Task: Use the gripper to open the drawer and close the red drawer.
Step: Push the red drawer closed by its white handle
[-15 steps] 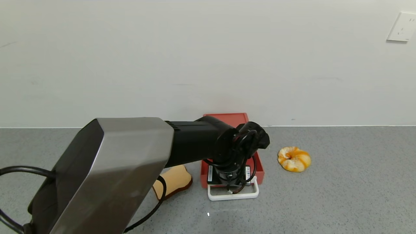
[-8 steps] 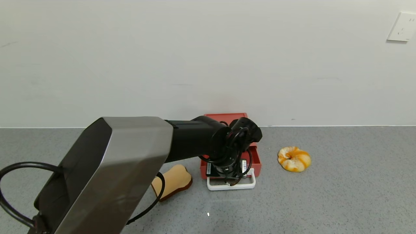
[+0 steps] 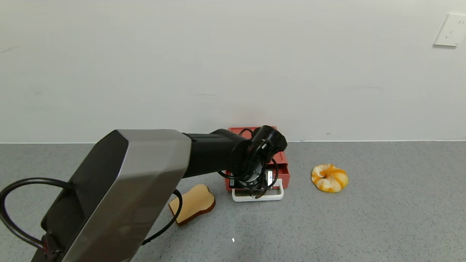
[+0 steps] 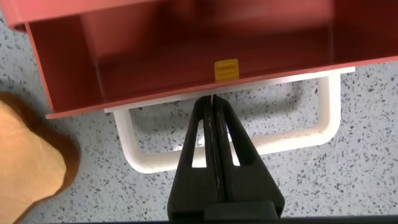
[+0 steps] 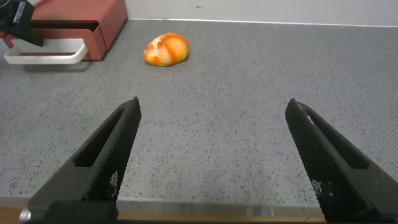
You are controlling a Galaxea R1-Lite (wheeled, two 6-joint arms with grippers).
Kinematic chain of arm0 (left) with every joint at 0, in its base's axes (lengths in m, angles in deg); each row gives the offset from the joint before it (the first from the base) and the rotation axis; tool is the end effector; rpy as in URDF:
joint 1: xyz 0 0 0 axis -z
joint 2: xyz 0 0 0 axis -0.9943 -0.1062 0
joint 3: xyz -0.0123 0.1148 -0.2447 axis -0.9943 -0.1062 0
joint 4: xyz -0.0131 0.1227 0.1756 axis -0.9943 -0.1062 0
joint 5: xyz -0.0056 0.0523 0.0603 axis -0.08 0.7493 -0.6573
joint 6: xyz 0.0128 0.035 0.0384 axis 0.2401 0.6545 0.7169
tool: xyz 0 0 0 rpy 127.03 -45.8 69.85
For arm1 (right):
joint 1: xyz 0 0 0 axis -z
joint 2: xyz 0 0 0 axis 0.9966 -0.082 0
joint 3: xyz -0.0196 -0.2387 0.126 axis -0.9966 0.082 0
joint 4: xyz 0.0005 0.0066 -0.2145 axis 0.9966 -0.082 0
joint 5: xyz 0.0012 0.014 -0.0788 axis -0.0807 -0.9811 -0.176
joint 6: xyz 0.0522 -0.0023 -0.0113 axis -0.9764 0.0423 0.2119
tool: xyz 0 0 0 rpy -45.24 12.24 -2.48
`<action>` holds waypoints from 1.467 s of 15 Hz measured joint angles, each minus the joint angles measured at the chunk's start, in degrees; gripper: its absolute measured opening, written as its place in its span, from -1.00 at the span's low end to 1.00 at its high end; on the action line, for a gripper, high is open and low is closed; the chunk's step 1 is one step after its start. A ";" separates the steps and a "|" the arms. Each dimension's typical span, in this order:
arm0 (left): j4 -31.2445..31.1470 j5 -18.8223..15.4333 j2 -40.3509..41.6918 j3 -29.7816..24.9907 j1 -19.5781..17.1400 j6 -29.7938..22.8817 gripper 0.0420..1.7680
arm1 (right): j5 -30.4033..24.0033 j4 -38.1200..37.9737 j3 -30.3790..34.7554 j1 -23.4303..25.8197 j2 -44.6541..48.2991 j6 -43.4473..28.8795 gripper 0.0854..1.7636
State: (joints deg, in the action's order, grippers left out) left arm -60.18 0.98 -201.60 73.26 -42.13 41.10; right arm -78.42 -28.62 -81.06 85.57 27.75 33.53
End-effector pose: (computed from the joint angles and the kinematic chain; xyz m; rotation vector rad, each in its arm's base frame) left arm 0.3710 -0.3082 0.0628 0.0033 0.9252 -0.1145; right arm 0.0638 0.0004 0.0761 0.0148 -0.0056 0.0102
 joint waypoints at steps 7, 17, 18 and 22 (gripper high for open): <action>3.58 0.00 -0.80 0.00 -1.71 2.21 -0.92 | 0.00 -0.02 0.00 0.00 -0.02 -0.02 0.94; 9.55 0.11 -1.77 -0.07 -3.08 5.57 -0.92 | 0.01 0.00 0.00 0.00 -0.02 -0.02 0.94; 9.62 0.11 -1.88 -0.07 -3.17 5.63 -0.92 | 0.01 -0.02 0.00 0.00 -0.02 -0.02 0.94; 9.57 0.13 -2.01 -0.02 -3.47 5.63 -0.92 | 0.00 -0.02 0.00 0.00 -0.02 -0.02 0.94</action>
State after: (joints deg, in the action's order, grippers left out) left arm -50.61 1.11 -203.61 73.24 -45.60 46.73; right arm -78.42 -28.64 -81.06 85.57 27.73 33.51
